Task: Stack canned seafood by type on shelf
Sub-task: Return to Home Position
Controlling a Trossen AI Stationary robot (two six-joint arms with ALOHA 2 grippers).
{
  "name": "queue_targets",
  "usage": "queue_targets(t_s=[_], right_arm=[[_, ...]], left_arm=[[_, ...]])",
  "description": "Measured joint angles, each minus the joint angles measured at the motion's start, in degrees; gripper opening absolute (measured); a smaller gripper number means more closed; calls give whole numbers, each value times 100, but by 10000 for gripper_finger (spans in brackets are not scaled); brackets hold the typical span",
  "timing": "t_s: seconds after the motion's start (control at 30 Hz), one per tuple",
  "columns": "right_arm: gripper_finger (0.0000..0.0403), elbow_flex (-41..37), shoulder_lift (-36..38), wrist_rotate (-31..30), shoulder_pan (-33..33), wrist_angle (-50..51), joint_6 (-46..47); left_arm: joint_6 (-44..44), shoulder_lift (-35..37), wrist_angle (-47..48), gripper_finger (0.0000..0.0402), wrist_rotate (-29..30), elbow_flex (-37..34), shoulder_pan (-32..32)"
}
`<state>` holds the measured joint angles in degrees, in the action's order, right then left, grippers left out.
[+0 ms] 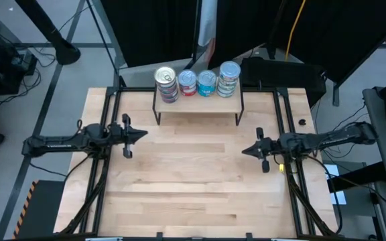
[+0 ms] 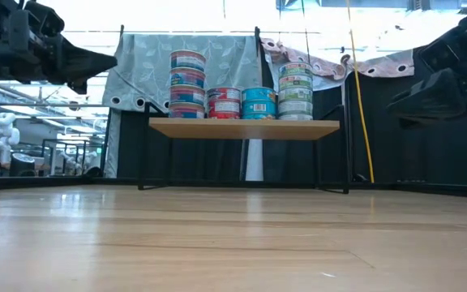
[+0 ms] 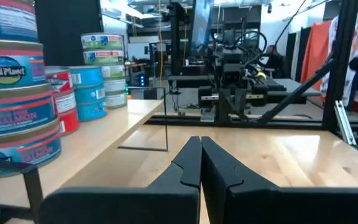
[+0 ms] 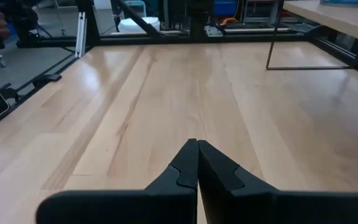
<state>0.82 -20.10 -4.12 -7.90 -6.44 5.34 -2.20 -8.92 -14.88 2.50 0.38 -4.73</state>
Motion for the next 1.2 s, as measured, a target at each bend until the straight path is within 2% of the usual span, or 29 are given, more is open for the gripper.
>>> queue_targets(t_s=[0.17, 0.27, 0.57, 0.73, 0.93, 1.2], right_arm=[[0, 2, 533, -16, 0, 312, -102], [0, 9, 878, -19, 2, 472, -140], [0, 9, 1493, 0, 0, 477, -253], [0, 9, 1763, -26, 21, 475, -521], [0, 9, 1927, 130, 76, 507, -484], [0, 7, 1924, 146, -20, 457, -264]], left_arm=[[150, 618, 690, 2, 20, -2, 18], [173, 893, 1092, 2, 261, -2, 137], [48, 891, 1095, 1, 708, 11, 509], [-453, 891, 1163, 1, 1090, 208, 551], [-365, 891, 1634, 1, 890, 376, 558], [-20, 878, 1183, 1, 866, 2, 568]])
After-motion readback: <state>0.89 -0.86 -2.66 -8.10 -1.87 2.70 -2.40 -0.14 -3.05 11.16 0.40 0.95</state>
